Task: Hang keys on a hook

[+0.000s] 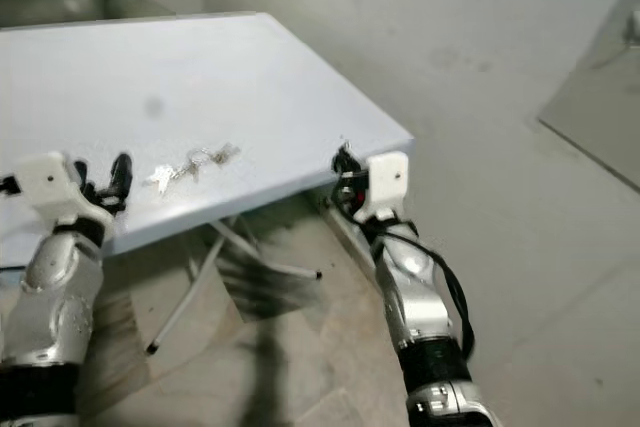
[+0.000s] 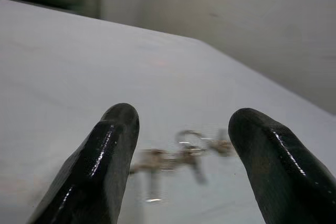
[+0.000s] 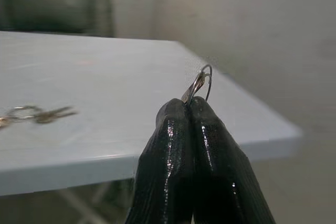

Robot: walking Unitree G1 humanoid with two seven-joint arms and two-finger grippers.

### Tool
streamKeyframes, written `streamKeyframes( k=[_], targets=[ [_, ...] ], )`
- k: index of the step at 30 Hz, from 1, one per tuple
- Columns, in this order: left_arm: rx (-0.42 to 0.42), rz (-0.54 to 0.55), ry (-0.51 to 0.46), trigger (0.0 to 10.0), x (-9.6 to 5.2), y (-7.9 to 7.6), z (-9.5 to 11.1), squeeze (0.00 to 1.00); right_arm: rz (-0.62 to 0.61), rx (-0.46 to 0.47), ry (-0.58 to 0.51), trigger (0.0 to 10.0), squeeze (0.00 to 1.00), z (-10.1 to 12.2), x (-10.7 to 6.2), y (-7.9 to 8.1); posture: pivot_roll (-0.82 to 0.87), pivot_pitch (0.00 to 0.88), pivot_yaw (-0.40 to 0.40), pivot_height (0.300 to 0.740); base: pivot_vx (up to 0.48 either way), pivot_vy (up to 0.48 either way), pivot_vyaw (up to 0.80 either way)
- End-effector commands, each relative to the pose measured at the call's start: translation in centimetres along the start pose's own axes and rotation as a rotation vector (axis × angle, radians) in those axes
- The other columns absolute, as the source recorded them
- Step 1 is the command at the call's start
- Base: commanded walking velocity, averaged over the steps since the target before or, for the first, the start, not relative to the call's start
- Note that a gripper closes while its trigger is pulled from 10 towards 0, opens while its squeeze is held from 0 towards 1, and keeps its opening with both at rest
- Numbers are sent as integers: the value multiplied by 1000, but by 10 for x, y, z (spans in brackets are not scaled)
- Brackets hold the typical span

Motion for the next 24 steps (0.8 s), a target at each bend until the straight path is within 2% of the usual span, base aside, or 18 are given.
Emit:
streamKeyframes(
  k=[1, 5, 24],
  targets=[
    [10, -4, 4, 10000, 0, 2, 0, 0, -6, 0, -14, 10000, 0, 4, 3, 0, -64, 0, -67, 740, 0, 0, -719],
    [11, -8, 4, 10000, 1, 1, 0, 0, -13, 3, -13, 10000, 0, 4, 3, 0, -64, 0, -68, 740, 120, 0, -555],
    [10, -15, 10, 10000, 0, 1, 0, 0, -17, -4, -19, 10000, 0, 4, 0, -1, -70, 0, -57, 740, 268, 0, 0]
  ],
)
Point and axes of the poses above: a point about 5 cm out from each wrist's last joint towards the gripper, its own x axis pointing out of the wrist towards the gripper, its own z axis along the axis of the wrist's last joint, y = z × x, the point moved 2 cm from there along x, pointing out of the wrist towards the gripper
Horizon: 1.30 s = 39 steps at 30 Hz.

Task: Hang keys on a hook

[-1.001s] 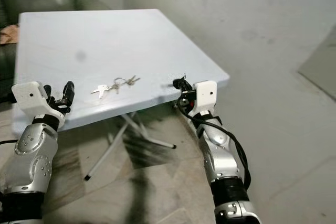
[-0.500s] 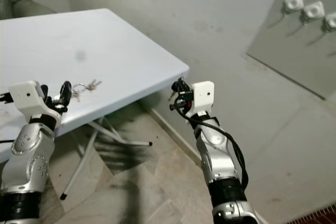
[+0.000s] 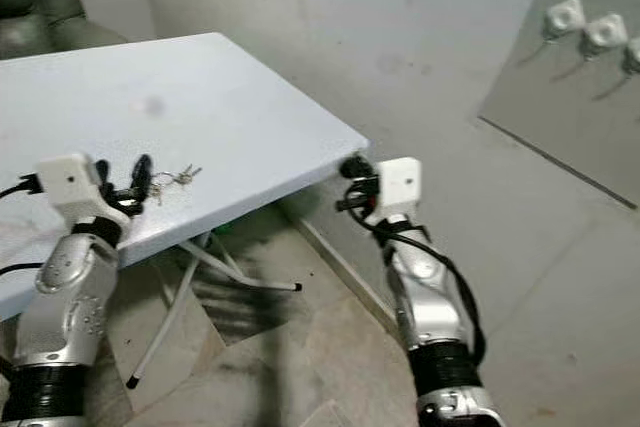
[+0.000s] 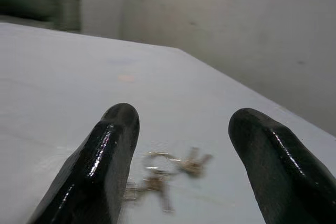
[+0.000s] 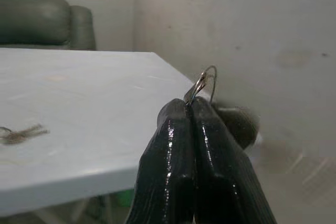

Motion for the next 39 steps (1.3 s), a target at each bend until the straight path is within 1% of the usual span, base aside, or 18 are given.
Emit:
streamKeyframes(
  k=[1, 7, 10, 37, 39],
  targets=[
    [-8, -13, 2, 10000, 1, -5, 1, 0, 4, -14, -23, 10000, 0, 6, 1, -1, -71, 0, -56, 740, 285, 0, 0],
    [-7, -16, 3, 10000, 0, -6, 0, 0, 8, -8, -31, 10000, 0, 7, 0, -1, -71, 0, -55, 740, 292, 0, 0],
    [-7, -21, 7, 10000, -1, -8, 0, 0, -9, 13, -11, 10000, 0, 4, 0, -3, -71, 0, -53, 740, 298, 0, 0],
    [-11, -26, 16, 10000, -1, -11, -1, 0, -24, 20, 2, 10000, 0, 4, -1, -5, -80, 0, -49, 740, 289, 0, -706],
    [-19, -17, 12, 10000, -1, -12, -1, 0, -20, 22, -7, 10000, 0, 5, -1, -4, -80, 0, -52, 740, 0, 0, -550]
  ],
)
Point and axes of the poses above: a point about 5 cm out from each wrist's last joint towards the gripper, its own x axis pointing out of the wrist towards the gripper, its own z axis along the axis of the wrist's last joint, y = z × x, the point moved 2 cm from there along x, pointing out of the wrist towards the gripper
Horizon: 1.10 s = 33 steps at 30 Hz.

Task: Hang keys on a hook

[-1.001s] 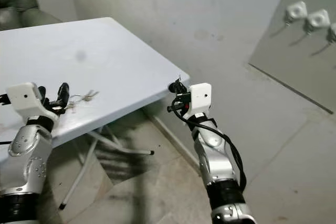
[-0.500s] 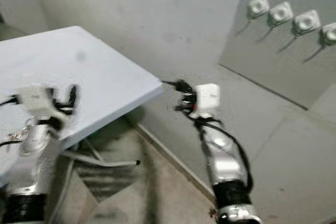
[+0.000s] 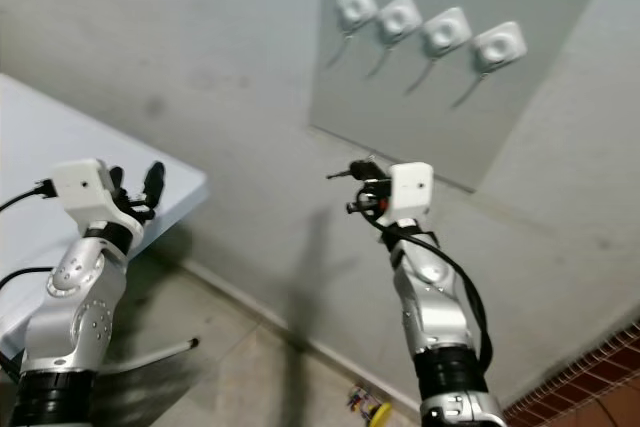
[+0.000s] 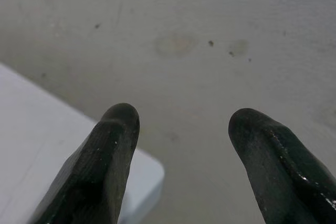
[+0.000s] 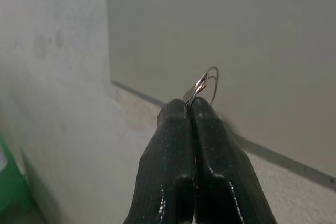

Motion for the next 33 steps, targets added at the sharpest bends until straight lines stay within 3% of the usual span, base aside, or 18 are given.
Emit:
streamKeyframes(
  k=[1, 9, 13, 23, 33],
  targets=[
    [-8, 13, -30, 10000, 1, 0, 5, 0, 26, -22, -33, 10000, 0, 9, 4, 6, -80, 0, -52, 740, 0, 0, 0],
    [-14, -7, -36, 10000, 0, -7, 5, 0, 40, -28, -27, 10000, 0, 9, 3, 8, -83, 0, -55, 740, 0, 0, 0],
    [-20, -59, -65, 10000, -1, -18, 10, 0, 50, -23, -34, 10000, 0, 10, 2, 9, -84, 0, -56, 740, 0, 0, 0],
    [75, -307, -115, 10000, 1, -70, 30, 0, 145, -8, -85, 10000, 0, 26, 9, 22, -85, 0, -55, 740, 0, 0, 0],
    [55, -360, -140, 10000, 3, -79, 41, 0, 222, -20, -115, 10000, 0, 40, 23, 32, -84, 0, -55, 740, 0, 0, 0]
  ],
)
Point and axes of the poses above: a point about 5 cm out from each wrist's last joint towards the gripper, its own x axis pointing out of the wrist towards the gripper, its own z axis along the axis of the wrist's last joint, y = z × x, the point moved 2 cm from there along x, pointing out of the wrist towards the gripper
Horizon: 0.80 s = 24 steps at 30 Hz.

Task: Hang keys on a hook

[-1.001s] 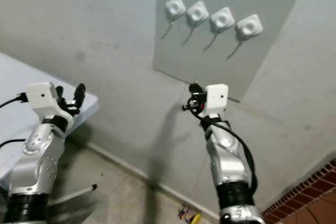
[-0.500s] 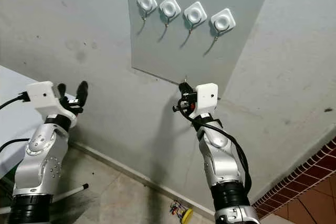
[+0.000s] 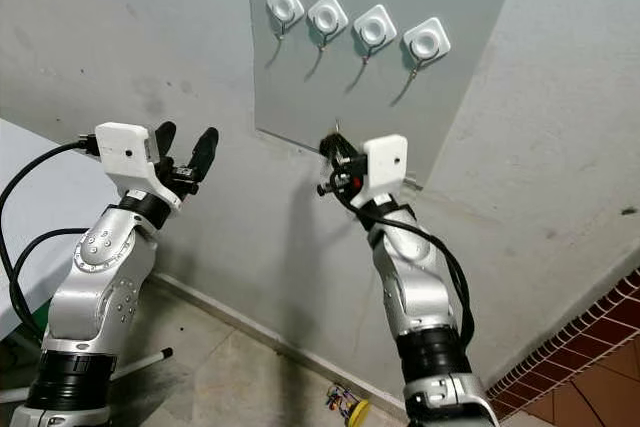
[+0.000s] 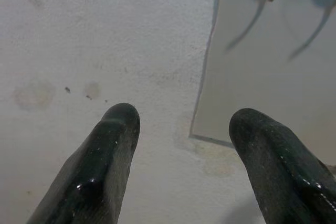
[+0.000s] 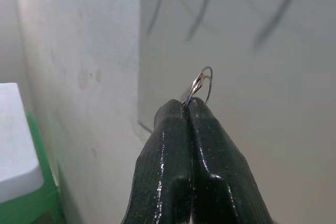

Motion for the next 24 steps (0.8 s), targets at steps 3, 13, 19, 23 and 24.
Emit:
streamKeyframes(
  k=[3, 13, 19, 23, 24],
  targets=[
    [6, -42, -23, 10000, 2, -6, 10, 0, 36, -1, -3, 10000, 0, 4, 7, 3, -84, 0, -55, 740, 0, 0, 0],
    [75, -126, -47, 10000, 6, -22, 22, 0, 172, 25, -121, 10000, 0, 41, 37, 20, -76, 0, -64, 740, 0, 0, 0],
    [87, -148, -59, 10000, 8, -28, 28, 0, 165, 36, -193, 10000, 0, 65, 51, 17, -71, 0, -67, 740, 0, 0, 0],
    [95, -157, -68, 10000, 8, -30, 32, 0, 135, 63, -210, 10000, 0, 71, 55, 11, -69, 0, -69, 740, 0, 0, 0],
    [95, -157, -69, 10000, 8, -30, 32, 0, 128, 71, -210, 10000, 0, 71, 56, 10, -69, 0, -69, 740, 0, 0, 0]
  ],
)
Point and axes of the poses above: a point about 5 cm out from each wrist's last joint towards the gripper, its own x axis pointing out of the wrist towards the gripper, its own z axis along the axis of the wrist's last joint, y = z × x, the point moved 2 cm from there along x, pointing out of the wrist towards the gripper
